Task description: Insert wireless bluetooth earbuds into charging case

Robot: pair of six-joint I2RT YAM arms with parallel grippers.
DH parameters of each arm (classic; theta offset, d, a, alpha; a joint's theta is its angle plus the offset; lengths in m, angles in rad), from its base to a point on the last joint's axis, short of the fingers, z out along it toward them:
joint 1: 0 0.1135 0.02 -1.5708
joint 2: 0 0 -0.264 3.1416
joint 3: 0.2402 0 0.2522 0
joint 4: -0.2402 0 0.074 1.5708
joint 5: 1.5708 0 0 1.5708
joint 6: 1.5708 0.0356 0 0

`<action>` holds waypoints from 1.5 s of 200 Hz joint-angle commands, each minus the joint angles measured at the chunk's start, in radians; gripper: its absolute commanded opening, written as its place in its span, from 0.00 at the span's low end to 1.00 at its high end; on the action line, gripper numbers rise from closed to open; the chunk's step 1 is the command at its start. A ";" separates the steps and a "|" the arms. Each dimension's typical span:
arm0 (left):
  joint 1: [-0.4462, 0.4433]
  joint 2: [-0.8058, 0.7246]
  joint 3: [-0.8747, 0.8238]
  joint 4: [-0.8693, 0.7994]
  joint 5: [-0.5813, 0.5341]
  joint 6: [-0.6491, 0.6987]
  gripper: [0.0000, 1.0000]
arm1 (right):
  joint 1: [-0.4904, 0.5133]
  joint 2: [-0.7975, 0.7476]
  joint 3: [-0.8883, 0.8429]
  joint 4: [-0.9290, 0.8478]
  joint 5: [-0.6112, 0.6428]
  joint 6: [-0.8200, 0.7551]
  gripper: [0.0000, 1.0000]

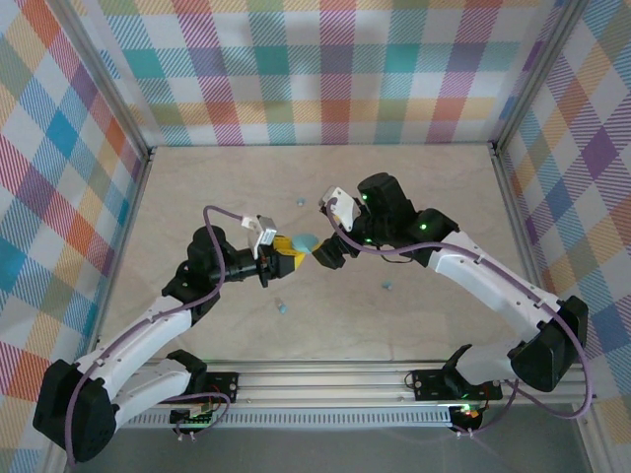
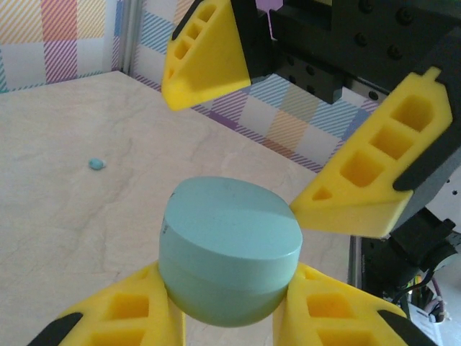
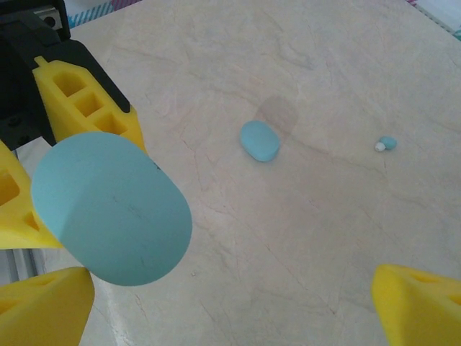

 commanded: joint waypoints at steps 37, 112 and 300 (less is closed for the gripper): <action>-0.001 0.016 0.057 0.088 0.086 -0.030 0.09 | 0.001 -0.053 -0.048 0.085 -0.141 -0.035 0.98; -0.001 0.043 0.074 0.052 0.133 -0.021 0.08 | -0.025 -0.025 0.014 0.046 -0.097 -0.044 0.90; -0.004 0.067 0.106 -0.077 0.182 0.083 0.04 | -0.090 0.014 0.090 -0.014 -0.088 -0.069 0.91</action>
